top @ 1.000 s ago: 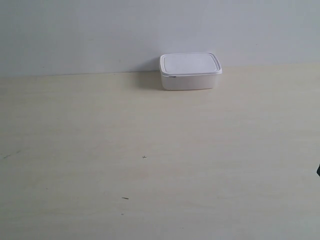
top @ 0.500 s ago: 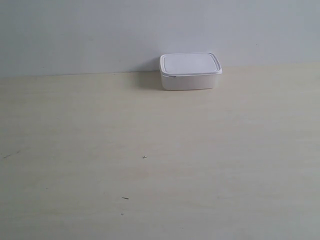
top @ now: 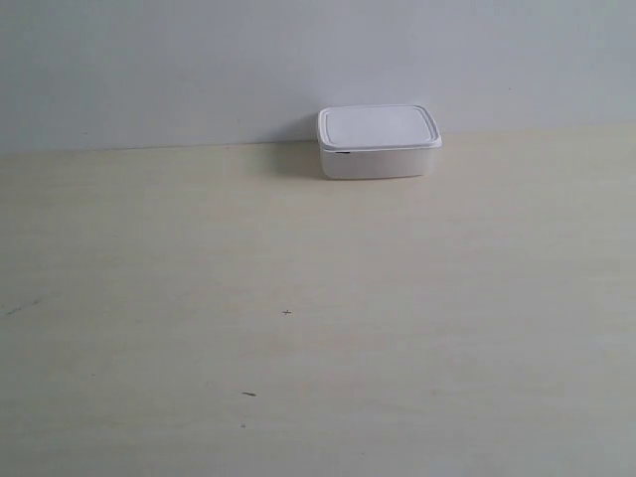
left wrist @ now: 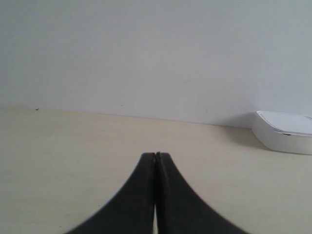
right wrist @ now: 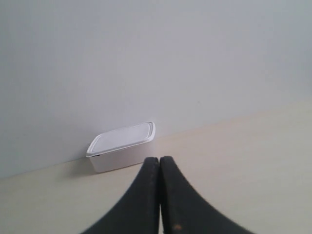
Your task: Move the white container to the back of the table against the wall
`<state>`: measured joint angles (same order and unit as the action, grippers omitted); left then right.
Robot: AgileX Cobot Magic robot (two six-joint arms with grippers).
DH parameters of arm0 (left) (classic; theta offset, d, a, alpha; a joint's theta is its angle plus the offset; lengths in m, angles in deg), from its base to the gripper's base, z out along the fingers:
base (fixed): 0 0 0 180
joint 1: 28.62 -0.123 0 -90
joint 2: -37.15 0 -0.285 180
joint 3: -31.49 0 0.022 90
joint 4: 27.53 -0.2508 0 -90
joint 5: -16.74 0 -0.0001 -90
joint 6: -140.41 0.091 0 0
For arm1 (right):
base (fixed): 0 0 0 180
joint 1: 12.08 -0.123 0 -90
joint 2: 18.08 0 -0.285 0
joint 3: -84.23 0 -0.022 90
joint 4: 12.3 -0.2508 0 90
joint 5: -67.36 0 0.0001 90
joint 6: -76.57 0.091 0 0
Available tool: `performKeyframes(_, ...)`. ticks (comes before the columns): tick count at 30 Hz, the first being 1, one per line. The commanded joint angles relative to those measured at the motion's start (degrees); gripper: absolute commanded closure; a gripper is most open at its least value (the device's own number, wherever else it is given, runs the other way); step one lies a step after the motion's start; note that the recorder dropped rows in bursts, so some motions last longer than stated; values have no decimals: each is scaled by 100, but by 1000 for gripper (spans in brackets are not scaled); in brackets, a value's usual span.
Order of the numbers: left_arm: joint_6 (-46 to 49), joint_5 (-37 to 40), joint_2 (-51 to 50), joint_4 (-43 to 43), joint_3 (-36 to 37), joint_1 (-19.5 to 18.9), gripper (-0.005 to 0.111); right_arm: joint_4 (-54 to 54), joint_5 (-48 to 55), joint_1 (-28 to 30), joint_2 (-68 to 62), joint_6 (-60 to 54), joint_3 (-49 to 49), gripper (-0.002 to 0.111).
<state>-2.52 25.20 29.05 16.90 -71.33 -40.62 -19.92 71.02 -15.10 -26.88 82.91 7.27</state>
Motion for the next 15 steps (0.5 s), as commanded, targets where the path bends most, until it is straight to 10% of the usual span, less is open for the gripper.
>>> performKeyframes(1, 18, -54, 31, 10, 4, -4, 107, 57, -33, 138, 94, -37, -25, 108)
performKeyframes(15, 18, -54, 31, 10, 4, -478, 107, 43, -34, 138, 101, -37, -25, 108)
